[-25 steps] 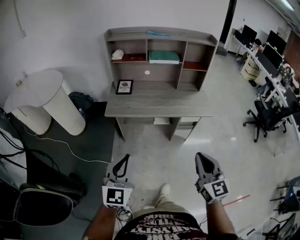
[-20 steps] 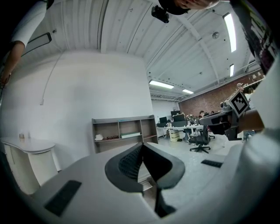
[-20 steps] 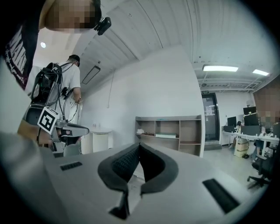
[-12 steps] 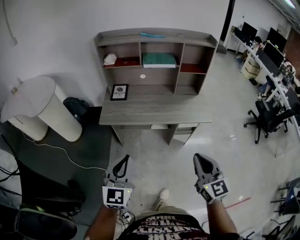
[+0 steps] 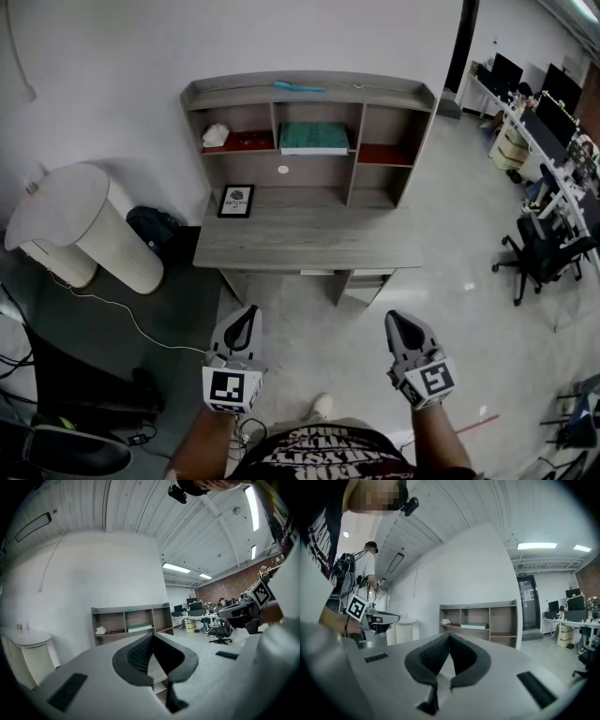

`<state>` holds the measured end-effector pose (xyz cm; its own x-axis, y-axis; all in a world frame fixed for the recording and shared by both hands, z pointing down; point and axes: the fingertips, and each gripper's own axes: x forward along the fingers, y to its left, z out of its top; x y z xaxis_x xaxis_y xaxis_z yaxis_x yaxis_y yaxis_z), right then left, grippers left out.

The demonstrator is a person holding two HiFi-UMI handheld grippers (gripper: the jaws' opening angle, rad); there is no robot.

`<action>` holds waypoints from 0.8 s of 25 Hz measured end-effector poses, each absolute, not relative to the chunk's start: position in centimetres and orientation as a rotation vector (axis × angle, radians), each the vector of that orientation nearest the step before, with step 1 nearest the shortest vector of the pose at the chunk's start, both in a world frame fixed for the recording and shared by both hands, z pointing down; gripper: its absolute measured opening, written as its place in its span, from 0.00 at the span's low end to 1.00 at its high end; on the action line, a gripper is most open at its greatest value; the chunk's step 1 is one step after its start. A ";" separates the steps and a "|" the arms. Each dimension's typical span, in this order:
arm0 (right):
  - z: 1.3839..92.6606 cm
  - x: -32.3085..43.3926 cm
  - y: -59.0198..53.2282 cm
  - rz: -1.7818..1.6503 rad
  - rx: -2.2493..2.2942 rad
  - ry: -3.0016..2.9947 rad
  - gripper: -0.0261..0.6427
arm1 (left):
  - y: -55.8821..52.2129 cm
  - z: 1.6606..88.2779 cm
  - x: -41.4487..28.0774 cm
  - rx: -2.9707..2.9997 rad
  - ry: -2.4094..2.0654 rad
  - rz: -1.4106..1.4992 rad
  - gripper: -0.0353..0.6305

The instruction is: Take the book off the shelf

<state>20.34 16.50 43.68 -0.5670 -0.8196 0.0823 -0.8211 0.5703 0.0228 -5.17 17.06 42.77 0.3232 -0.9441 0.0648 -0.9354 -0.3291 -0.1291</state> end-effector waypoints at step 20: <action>43.8 22.3 8.7 0.068 1.410 -2.751 0.04 | 11.2 43.8 -4.1 -2.488 1.836 -0.241 0.06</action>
<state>22.26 8.73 43.78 -0.5833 -0.8097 0.0640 -0.8119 0.5836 -0.0167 -4.08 11.17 43.84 0.2874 -0.9525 0.1009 -0.9463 -0.2987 -0.1238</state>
